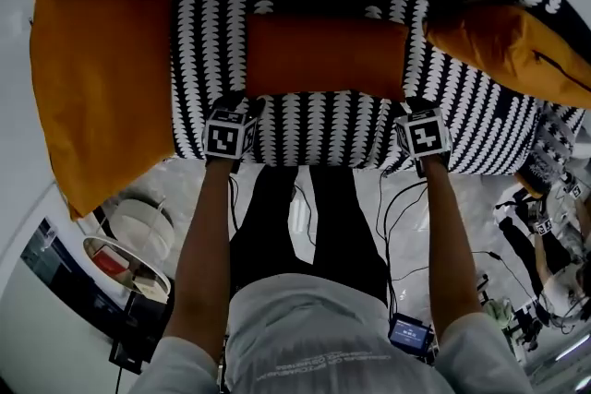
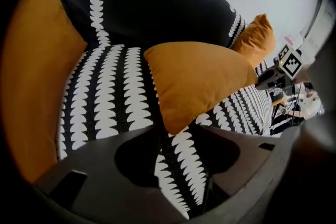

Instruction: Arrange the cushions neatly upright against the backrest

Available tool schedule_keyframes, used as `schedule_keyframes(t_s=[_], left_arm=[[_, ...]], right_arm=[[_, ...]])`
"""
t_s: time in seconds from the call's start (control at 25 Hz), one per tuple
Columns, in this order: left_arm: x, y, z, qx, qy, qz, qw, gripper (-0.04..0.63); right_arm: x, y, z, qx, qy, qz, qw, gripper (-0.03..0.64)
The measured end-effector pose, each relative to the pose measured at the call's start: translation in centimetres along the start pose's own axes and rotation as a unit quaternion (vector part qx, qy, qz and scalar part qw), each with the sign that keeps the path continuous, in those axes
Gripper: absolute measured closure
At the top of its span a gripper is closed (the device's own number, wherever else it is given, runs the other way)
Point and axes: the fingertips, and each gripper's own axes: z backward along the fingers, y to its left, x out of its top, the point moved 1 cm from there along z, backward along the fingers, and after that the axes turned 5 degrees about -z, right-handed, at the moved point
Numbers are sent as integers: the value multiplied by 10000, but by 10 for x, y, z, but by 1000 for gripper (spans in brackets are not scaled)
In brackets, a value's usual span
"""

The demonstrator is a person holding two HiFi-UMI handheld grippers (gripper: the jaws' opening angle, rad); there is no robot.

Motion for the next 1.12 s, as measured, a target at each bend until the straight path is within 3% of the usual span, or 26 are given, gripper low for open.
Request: schedule_keyframes(t_s=[0.16, 0.28, 0.52, 0.76, 1.12], left_arm=[[10, -3, -1, 89, -225, 121, 9996, 387], [25, -9, 8, 214, -516, -46, 9984, 442], [45, -18, 33, 433, -504, -247, 9975, 482], [80, -4, 39, 349, -636, -317, 9969, 506], [152, -2, 50, 296, -1105, -359, 9928, 515]], right_arm=[[7, -6, 0, 51, -164, -62, 9998, 514], [13, -8, 11, 41, -368, -82, 9993, 566], [23, -13, 35, 180, -537, -258, 9981, 572], [62, -18, 39, 59, -643, 185, 9977, 583], [113, -48, 64, -109, -1122, 241, 9933, 589]])
